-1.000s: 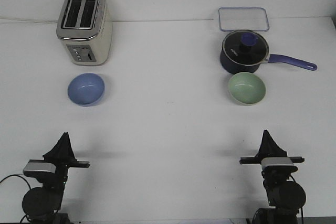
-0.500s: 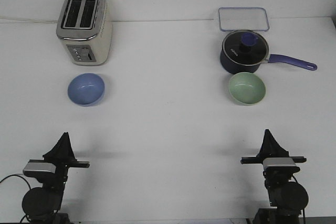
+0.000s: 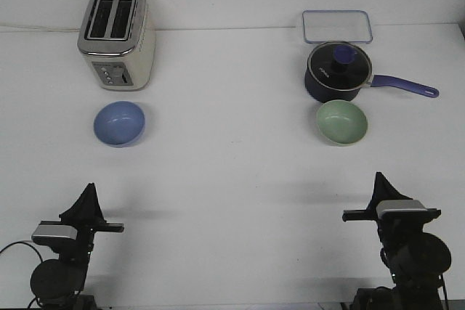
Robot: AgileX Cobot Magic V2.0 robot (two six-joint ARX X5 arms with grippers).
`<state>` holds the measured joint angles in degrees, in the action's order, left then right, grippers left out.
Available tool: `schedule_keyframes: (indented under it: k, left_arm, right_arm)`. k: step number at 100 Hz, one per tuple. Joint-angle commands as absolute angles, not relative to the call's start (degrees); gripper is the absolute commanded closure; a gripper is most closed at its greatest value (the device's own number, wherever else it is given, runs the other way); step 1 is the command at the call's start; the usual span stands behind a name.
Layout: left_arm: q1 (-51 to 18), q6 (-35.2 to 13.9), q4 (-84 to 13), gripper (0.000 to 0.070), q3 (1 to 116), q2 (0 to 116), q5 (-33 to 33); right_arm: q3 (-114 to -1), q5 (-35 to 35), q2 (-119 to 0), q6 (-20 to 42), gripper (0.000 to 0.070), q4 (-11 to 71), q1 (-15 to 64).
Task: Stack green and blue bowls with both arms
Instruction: 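Raise the right gripper and move it toward the pale green bowl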
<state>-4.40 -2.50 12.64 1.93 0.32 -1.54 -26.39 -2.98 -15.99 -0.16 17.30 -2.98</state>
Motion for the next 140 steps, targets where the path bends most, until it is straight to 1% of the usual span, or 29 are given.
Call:
schedule_keyframes:
  k: [1,22,30,40,62,91,98,102,105,111,120,124,127,140]
  left_arm:
    - [-4.4,-2.8,13.2,0.0689,0.8,0.2,-1.5]
    - [-4.4,-2.8,13.2,0.0689,0.8,0.2,-1.5]
    - [-4.4,-2.8,13.2,0.0689,0.8,0.2,-1.5]
    - [-4.4,-2.8,13.2,0.0689,0.8,0.2,-1.5]
    - [-4.4,-2.8,13.2,0.0689,0.8,0.2,-1.5]
    - [-4.4,-2.8,13.2,0.0689,0.8,0.2,-1.5]
    - [-4.4,-2.8,13.2,0.0689,0.8,0.2,-1.5]
    - [-4.4,-2.8,13.2,0.0689,0.8,0.2,-1.5]
    - [-4.4,-2.8,13.2,0.0689,0.8,0.2,-1.5]
    - [-4.4,-2.8,13.2,0.0689,0.8,0.2,-1.5]
    - [-4.4,-2.8,13.2,0.0689,0.8,0.2,-1.5]
    - [-4.4,-2.8,13.2,0.0689,0.8,0.2,-1.5]
    - [-4.4,-2.8,13.2,0.0689,0.8,0.2,-1.5]
    - [-4.4,-2.8,13.2,0.0689,0.8,0.2,-1.5]
  right_arm:
    - [-30.5,-2.9,-19.6,0.3,0.07,20.4,-2.9]
    - [-43.9,-2.9,-32.9,0.2,0.07,34.2,-2.9]
    - [-47.8,-2.9,-37.1,0.2,0.07,37.8,-2.9]
    - [-50.9,-3.0,-41.3,0.2,0.07,40.3,-2.9]
    - [-52.0,-3.0,-45.5,0.6,0.07,41.2,-2.9]
    - [-52.0,-3.0,-45.5,0.6,0.07,41.2,-2.9]
    - [-52.0,-3.0,-45.5,0.6,0.0686,41.2,-2.9]
    - [-52.0,-3.0,-45.4,0.6,0.0655,41.2,-2.9]
    - [-52.0,-3.0,-45.4,0.6,0.0605,41.3,-2.9]
    - [-52.0,-3.0,-45.4,0.6,0.0462,41.5,-2.9]
    - [-52.0,-3.0,-45.5,0.4,0.0202,41.7,-2.9]
    - [-52.0,-3.0,-45.4,0.2,0.0121,41.7,-2.9]
    - [-52.0,-3.0,-45.4,0.2,0.0095,41.7,-2.9]
    - [-52.0,-2.9,-45.5,0.2,0.0095,41.7,-2.9]
